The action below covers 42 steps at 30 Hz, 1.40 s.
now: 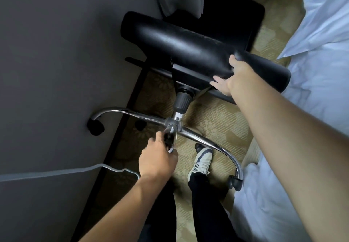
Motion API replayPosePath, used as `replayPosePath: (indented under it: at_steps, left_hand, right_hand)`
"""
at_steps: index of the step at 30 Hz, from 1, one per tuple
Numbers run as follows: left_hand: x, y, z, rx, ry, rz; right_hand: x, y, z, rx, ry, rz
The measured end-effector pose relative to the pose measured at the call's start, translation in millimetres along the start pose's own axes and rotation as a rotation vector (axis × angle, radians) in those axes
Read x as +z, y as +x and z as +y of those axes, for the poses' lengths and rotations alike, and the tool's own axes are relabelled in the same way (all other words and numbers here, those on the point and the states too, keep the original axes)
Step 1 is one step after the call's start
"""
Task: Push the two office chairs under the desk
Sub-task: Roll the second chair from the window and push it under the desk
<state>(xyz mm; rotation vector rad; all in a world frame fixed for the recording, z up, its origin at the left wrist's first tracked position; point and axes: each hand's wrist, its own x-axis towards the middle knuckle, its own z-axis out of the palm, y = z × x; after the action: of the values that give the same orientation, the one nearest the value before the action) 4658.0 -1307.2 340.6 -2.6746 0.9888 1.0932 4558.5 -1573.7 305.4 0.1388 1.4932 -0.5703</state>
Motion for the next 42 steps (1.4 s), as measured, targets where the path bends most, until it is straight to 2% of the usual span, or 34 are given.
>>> replayPosePath:
  at_steps: [3,9,14,21,27,33,37,42]
  left_hand:
    - [5,-15,-11,0.053,-0.057,0.101]
    - [10,-17,-16,0.099,-0.152,0.156]
    - [17,-21,-22,0.18,-0.163,0.21]
    - [19,-34,-37,0.226,-0.096,0.169]
    - [30,-46,-64,0.252,-0.157,0.153]
    - [46,-60,-93,0.242,-0.179,0.154]
    - [57,-79,-121,0.269,-0.183,0.173]
    - [77,-106,-165,0.266,-0.193,0.119]
  right_hand:
    - [-5,-4,2,-0.023,-0.021,0.007]
    - [-15,-2,9,-0.109,0.056,0.056]
    - [-20,3,23,-0.199,-0.016,0.062]
    - [-18,-3,44,-0.292,0.017,0.043]
    - [-7,-19,74,-0.361,0.021,0.013]
    - [-10,-45,112,-0.428,0.071,0.058]
    - [-29,-67,137,-0.443,0.108,0.049]
    - [-60,-87,179,-0.476,0.245,0.006]
